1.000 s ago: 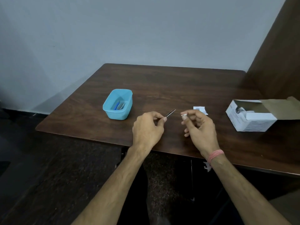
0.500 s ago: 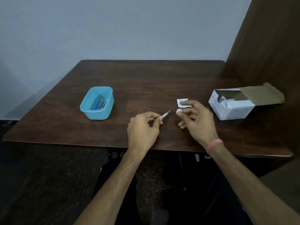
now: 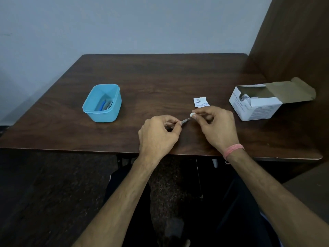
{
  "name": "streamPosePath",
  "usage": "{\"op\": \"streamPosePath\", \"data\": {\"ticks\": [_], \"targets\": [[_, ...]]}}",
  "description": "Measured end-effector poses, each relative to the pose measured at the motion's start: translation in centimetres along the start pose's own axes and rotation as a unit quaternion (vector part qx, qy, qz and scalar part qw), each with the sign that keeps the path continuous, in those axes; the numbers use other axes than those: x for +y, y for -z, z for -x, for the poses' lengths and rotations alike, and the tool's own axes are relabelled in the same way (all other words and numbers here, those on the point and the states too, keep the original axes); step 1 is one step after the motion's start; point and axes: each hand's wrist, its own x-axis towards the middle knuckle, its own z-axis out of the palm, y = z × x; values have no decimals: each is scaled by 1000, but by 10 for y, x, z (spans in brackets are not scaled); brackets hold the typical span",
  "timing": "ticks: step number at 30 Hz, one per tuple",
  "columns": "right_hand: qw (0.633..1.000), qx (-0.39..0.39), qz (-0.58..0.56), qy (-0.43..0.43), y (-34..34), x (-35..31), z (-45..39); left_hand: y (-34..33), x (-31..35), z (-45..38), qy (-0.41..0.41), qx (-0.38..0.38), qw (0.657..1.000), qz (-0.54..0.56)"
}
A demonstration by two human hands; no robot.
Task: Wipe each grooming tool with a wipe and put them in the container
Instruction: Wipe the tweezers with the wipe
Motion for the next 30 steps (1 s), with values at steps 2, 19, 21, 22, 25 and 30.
{"op": "streamPosePath", "data": {"ticks": [2,19,21,22,25,30], "targets": [[999,0,27,31,-1,0,1,0,1,0,-2,3,1000,0],[992,-7,100,73,-1,-3,4,1,-1,1,-3,8,1000,-5],[993,-1,99,61,-1,-2,2,1,-1,0,-3,4,1000,-7],[993,-3,98,61,-1,-2,2,1,-1,0,-4,4,1000,-6],[992,-17,98,73,-2,-4,5,1,-1,1,-6,8,1000,-4],[994,17,99,46,-1,-6,3,2,-1,1,-5,10,1000,-4]]}}
